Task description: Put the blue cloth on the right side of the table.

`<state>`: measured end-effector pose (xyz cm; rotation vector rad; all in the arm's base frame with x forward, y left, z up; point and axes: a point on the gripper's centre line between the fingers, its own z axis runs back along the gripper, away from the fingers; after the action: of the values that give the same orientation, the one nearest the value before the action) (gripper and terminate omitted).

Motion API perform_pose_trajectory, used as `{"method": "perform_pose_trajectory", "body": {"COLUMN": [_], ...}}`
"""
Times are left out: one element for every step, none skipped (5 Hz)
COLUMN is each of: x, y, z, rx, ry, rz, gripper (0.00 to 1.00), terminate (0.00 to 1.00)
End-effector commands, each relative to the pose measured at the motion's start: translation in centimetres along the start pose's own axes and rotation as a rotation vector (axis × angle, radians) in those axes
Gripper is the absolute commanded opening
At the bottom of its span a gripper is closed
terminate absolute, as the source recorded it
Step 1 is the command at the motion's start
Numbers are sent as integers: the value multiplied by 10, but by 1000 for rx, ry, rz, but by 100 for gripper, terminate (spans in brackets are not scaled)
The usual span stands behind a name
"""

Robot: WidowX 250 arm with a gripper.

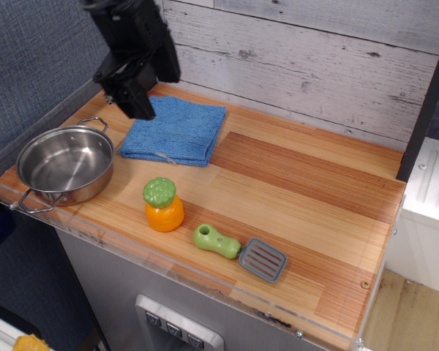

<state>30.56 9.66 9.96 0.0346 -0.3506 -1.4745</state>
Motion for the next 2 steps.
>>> {"method": "perform_pose_trajectory", "body": {"x": [-13,-12], "y": [23,30], "z": [-10,-25], "rx": [-3,-18], "ry": [68,82], "rz": [45,63], "gripper": [100,100], "terminate": [0,0]}}
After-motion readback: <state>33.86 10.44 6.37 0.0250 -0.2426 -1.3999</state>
